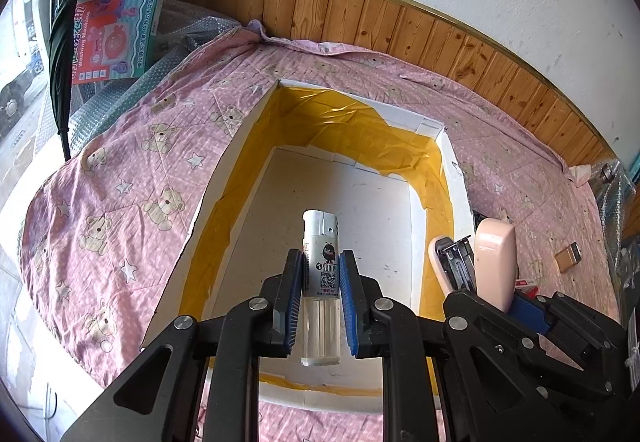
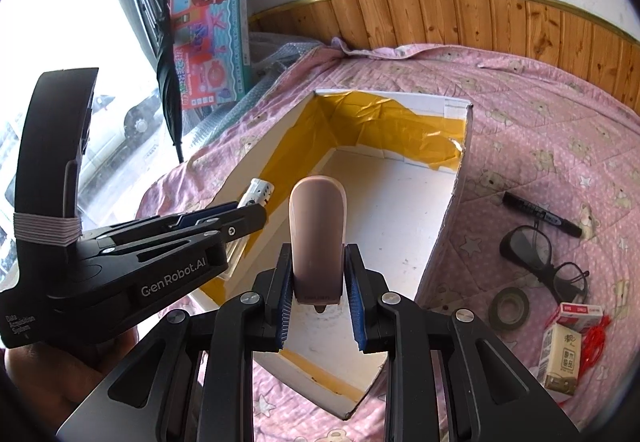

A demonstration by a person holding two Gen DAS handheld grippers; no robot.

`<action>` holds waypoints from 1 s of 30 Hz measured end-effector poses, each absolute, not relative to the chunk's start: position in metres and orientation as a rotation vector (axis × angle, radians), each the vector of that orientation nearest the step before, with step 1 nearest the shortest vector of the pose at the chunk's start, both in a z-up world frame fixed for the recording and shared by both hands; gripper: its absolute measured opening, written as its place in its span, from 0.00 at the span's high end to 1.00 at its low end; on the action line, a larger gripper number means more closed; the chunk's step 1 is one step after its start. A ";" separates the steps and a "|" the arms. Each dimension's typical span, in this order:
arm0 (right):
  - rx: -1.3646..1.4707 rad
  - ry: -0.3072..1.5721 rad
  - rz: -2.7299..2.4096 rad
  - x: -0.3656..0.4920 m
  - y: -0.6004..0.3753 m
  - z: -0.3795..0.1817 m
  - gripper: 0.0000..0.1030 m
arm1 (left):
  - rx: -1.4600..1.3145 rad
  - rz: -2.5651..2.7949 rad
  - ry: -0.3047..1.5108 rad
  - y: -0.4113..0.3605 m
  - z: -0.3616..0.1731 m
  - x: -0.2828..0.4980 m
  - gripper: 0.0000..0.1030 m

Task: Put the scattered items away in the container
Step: 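Open the left tool to drop the cream tube while the right tool drops the stapler into the box, then move both tools back toward the scattered items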

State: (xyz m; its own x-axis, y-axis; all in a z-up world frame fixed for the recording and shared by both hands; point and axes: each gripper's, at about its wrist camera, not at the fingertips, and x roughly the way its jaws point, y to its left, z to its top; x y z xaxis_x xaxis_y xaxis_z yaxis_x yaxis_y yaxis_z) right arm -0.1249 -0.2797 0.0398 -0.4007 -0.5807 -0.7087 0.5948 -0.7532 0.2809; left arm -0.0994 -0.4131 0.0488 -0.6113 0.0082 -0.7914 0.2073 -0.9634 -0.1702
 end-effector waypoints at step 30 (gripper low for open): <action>1.107 -0.190 -2.204 -0.088 -0.218 0.027 0.70 | 1.385 -2.735 0.409 -0.391 0.055 -0.069 0.74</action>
State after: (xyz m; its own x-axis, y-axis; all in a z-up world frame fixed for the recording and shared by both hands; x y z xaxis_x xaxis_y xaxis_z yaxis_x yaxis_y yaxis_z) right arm -0.0882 -0.2182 0.0267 -0.4276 -0.6133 -0.6641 0.4904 -0.7745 0.3996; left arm -0.0687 -0.3907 0.0547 -0.5981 0.0755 -0.7979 0.1612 -0.9639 -0.2121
